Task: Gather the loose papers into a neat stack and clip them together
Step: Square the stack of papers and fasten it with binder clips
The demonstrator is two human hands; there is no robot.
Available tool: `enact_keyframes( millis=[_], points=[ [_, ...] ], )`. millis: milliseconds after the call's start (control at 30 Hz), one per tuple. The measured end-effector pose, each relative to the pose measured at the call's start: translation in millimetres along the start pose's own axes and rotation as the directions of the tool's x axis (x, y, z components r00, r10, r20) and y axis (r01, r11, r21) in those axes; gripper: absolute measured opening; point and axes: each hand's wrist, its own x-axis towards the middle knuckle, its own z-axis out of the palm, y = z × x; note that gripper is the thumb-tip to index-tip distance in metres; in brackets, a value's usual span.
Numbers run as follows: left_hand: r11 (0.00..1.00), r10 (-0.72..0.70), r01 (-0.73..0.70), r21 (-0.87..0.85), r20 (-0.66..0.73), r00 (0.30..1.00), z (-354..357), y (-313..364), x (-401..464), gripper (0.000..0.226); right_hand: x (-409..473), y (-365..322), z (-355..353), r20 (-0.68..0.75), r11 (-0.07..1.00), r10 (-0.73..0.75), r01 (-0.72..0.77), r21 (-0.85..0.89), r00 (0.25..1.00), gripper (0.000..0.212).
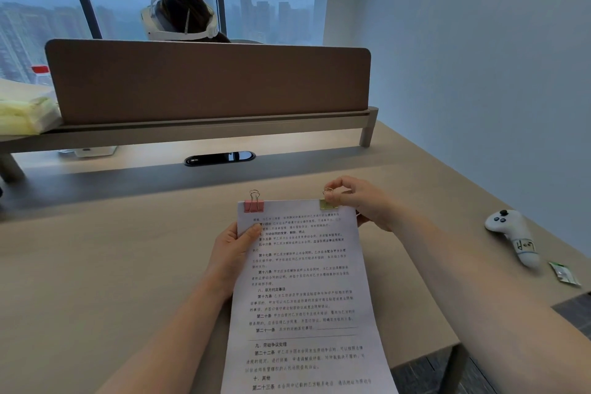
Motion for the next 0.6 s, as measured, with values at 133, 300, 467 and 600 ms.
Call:
enact_keyframes(
  millis=[133, 300, 467, 600],
  points=[
    [0.999, 0.011, -0.013, -0.034, -0.039, 0.999, -8, 4, 0, 0.011, -11, 12, 11, -0.048, 0.974, 0.002, 0.009, 0.224, 0.999, 0.030],
    [0.997, 0.048, -0.055, -0.059, -0.123, 0.991, -27, 16, 0, 0.010, -26, 29, 35, 0.041, 0.938, 0.063, -0.073, 0.339, 0.997, 0.018],
    [0.997, 0.073, -0.073, 0.005, -0.191, 0.979, -43, 29, -2, 0.011, -29, 36, 67, 0.057, 0.955, 0.062, -0.076, 0.288, 0.996, 0.022],
    [0.993, 0.060, -0.033, 0.116, -0.236, 0.970, -55, 38, -5, 0.009, -25, 29, 91, -0.041, 0.958, 0.054, -0.041, 0.283, 0.998, 0.021]
  ],
)
